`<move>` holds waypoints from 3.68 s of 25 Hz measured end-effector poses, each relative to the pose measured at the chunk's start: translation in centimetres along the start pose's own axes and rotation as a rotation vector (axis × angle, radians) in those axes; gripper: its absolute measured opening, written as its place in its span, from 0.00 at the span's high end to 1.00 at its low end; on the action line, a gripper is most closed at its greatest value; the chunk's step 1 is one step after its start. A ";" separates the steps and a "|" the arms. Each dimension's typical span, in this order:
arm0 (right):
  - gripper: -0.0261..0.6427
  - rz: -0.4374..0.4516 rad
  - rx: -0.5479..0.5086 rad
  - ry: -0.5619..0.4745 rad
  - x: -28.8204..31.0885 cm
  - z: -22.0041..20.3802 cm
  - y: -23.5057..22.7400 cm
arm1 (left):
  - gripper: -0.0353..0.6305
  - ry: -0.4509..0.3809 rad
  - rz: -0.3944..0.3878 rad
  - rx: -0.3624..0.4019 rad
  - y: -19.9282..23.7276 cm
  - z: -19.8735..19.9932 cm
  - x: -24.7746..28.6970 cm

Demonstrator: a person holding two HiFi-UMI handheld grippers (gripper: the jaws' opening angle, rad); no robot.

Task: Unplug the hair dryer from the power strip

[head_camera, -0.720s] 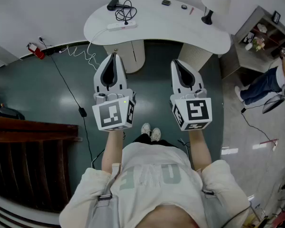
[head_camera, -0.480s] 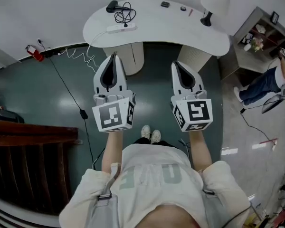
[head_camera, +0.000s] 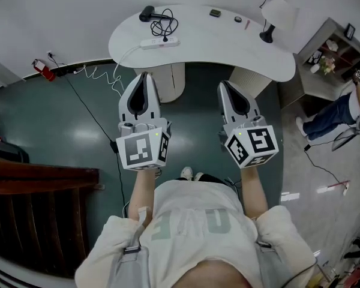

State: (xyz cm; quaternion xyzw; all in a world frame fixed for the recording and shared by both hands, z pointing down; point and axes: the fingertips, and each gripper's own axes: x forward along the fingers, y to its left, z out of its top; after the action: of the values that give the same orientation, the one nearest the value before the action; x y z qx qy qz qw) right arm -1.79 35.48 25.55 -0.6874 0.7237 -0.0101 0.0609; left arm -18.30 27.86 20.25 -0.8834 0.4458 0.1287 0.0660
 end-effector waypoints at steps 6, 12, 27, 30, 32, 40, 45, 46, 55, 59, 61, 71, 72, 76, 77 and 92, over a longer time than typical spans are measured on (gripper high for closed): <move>0.93 -0.049 -0.067 0.010 2.3 -0.9 -1.5 | 0.93 0.003 0.002 -0.015 1.8 -1.9 2.5; 0.93 -0.030 -0.076 -0.003 6.7 -1.4 -4.3 | 0.93 -0.016 -0.004 0.002 2.5 -3.2 7.3; 0.93 0.109 -0.096 -0.008 29.9 0.6 -19.1 | 0.93 -0.026 0.119 0.051 5.2 -8.9 31.1; 0.93 0.169 -0.095 0.001 34.6 1.0 -21.2 | 0.93 -0.031 0.159 0.059 5.9 -9.7 35.8; 0.93 0.219 -0.121 0.009 37.3 1.1 -21.9 | 0.93 -0.006 0.194 0.056 6.6 -10.7 38.4; 0.93 0.414 -0.181 0.015 46.1 1.4 -21.0 | 0.93 0.050 0.204 0.092 8.2 -13.8 46.4; 0.93 0.413 -0.180 0.034 49.4 0.8 -20.3 | 0.93 0.065 0.197 0.074 10.0 -14.4 48.9; 0.93 0.412 -0.172 0.036 49.7 0.7 -20.2 | 0.93 0.059 0.186 0.070 10.1 -14.3 49.2; 0.93 0.455 -0.134 0.061 50.8 -0.1 -20.0 | 0.93 0.049 0.164 0.060 10.8 -14.6 51.0; 0.93 0.546 -0.110 0.118 51.1 -1.4 -19.2 | 0.93 0.068 0.168 0.063 10.9 -15.3 50.5; 0.92 0.599 -0.085 0.138 51.4 -1.8 -18.6 | 0.93 0.063 0.172 0.068 11.1 -15.3 50.3; 0.55 0.905 -0.310 0.544 49.6 -13.4 -12.5 | 0.93 0.112 0.184 0.100 13.8 -18.2 46.4; 0.55 0.930 -0.346 0.588 49.1 -15.0 -12.0 | 0.93 0.117 0.190 0.099 14.1 -18.5 46.0; 0.55 0.997 -0.425 0.755 47.4 -21.3 -11.5 | 0.93 0.138 0.229 0.088 14.8 -19.4 44.4; 0.55 1.003 -0.430 0.797 47.2 -22.8 -11.5 | 0.93 0.142 0.237 0.085 14.9 -19.7 44.1; 0.57 0.960 -0.586 1.085 46.2 -35.2 -11.9 | 0.93 0.238 0.326 0.050 17.3 -24.1 40.7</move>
State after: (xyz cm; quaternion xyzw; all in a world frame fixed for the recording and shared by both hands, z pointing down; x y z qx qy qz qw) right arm 4.25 -13.58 58.24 -0.1861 0.8435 -0.1259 -0.4878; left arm -4.97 -19.38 31.71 -0.8065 0.5907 0.0212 0.0132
